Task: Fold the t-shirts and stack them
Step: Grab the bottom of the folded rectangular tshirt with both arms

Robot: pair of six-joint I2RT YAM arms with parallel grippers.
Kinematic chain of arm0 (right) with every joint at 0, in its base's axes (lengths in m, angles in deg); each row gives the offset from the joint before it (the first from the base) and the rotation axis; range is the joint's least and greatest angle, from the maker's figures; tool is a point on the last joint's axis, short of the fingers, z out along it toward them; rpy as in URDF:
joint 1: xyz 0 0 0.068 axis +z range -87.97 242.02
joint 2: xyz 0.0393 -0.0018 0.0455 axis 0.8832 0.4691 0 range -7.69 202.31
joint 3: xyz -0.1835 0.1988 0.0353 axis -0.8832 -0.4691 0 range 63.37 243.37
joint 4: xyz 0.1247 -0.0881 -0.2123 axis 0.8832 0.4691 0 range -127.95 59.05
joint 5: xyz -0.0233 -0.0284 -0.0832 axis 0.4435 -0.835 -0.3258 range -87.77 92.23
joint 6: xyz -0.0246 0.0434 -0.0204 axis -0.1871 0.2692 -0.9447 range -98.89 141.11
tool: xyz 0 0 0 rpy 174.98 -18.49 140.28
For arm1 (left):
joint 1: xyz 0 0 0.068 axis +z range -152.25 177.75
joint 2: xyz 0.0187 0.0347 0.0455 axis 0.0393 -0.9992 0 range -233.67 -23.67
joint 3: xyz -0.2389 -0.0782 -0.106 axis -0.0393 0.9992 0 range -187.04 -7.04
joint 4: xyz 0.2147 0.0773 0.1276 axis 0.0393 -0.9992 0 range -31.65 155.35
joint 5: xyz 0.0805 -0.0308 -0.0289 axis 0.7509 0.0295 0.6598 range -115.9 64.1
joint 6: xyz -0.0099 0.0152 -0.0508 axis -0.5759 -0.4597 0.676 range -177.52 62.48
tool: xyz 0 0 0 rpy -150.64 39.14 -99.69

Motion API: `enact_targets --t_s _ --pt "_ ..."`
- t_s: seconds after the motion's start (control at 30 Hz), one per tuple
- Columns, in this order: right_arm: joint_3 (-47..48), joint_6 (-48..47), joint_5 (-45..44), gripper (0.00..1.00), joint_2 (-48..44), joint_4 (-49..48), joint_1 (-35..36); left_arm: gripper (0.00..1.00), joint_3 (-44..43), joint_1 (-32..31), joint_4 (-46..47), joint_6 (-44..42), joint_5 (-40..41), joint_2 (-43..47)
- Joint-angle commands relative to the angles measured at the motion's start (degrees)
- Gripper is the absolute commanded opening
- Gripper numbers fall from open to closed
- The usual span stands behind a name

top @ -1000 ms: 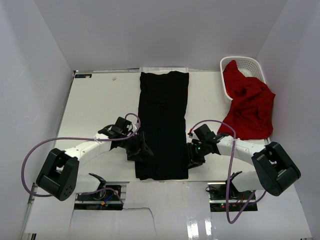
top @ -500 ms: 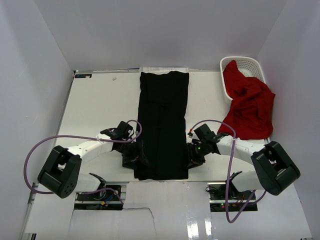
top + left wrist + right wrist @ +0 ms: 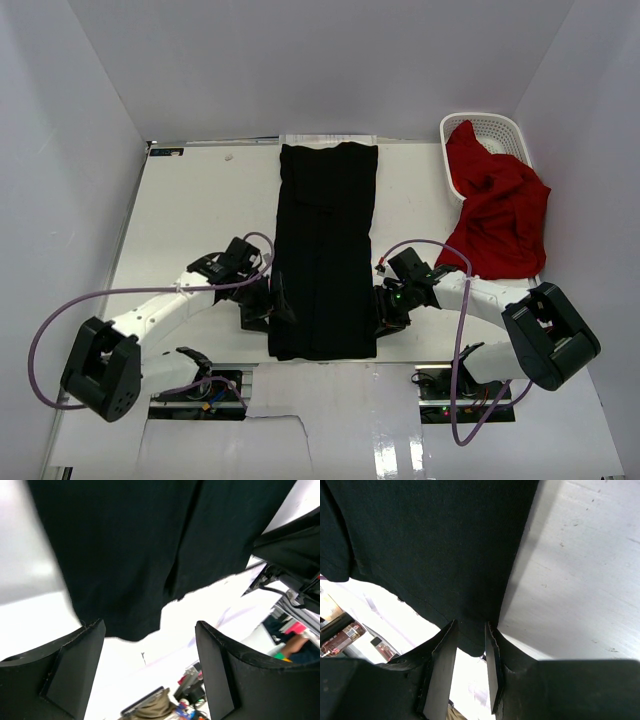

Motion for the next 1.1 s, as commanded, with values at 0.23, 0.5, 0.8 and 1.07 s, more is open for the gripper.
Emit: enact_targets --t_s 0.23,0.5,0.8,1.07 --pt "-1.3 -3.12 -8.9 0.36 0.31 3.59 -0.31 0.83 18.64 -0.19 1.21 21.55 0.63 24.57" --pt "-1.48 -2.86 -8.46 0.36 -0.57 4.03 -0.31 0.83 20.49 -0.28 3.92 21.64 1.86 19.04" --pt "-2.35 -2.42 -8.46 0.36 -1.62 3.94 -0.31 0.83 26.11 -0.28 13.16 33.42 0.37 21.4" --pt "-2.0 -2.77 -8.9 0.36 -1.54 4.29 -0.31 0.82 26.65 -0.28 14.75 32.37 0.55 18.34"
